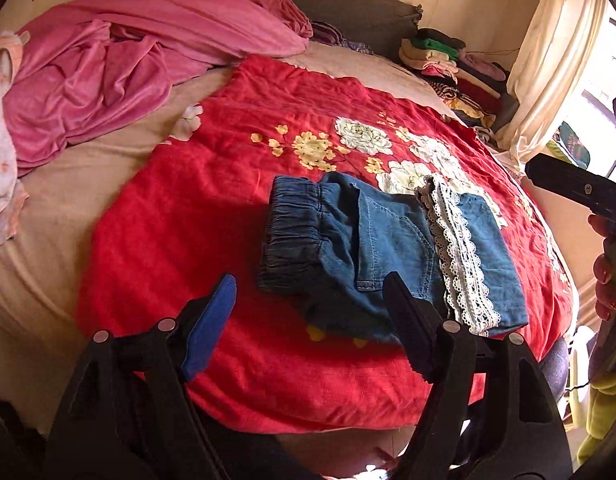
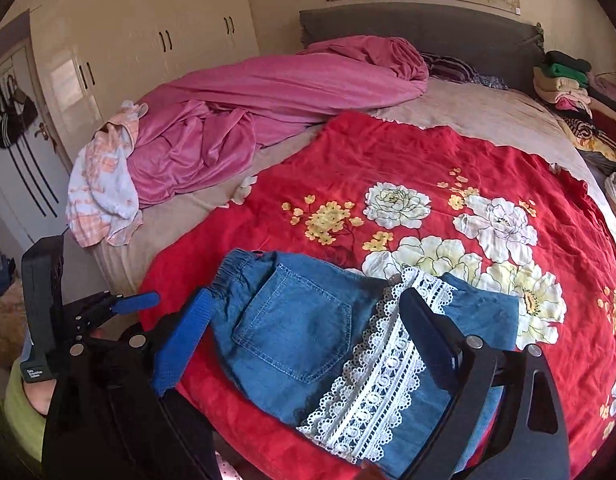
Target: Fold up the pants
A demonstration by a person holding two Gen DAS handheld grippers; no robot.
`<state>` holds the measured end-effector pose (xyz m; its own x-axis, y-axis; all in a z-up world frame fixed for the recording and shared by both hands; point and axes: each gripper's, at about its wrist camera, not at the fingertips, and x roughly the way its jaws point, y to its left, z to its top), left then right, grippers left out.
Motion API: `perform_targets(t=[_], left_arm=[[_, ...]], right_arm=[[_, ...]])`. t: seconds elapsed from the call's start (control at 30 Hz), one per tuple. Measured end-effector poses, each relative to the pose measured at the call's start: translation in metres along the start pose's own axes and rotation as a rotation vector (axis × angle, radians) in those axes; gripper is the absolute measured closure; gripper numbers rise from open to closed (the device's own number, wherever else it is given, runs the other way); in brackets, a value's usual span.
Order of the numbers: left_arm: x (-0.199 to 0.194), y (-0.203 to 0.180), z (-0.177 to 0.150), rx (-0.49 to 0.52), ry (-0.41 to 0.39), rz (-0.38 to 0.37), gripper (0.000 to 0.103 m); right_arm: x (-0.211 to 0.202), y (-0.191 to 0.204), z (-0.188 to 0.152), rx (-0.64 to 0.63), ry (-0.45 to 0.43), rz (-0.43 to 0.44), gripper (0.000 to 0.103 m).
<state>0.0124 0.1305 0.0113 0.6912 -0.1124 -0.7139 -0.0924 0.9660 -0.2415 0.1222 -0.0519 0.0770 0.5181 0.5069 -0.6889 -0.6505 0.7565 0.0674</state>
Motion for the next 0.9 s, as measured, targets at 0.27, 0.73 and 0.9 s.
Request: perform_targets(t=[0.27, 0.73, 0.9], left_arm=[[0.029, 0.024, -0.006, -0.063, 0.053, -0.038, 0.034], [0.079, 0.023, -0.015, -0.167, 0.134, -0.202, 0.039], [0.084, 0.025, -0.016, -0.173, 0.142, -0.202, 0.042]], right_arm=[[0.052, 0.023, 0.017, -0.081, 0.081, 0.044, 0.009], [0.159, 0.048, 0.024, -0.176, 0.295, 0.086, 0.009], [0.200, 0.053, 0.022, -0.209, 0.363, 0.108, 0.010]])
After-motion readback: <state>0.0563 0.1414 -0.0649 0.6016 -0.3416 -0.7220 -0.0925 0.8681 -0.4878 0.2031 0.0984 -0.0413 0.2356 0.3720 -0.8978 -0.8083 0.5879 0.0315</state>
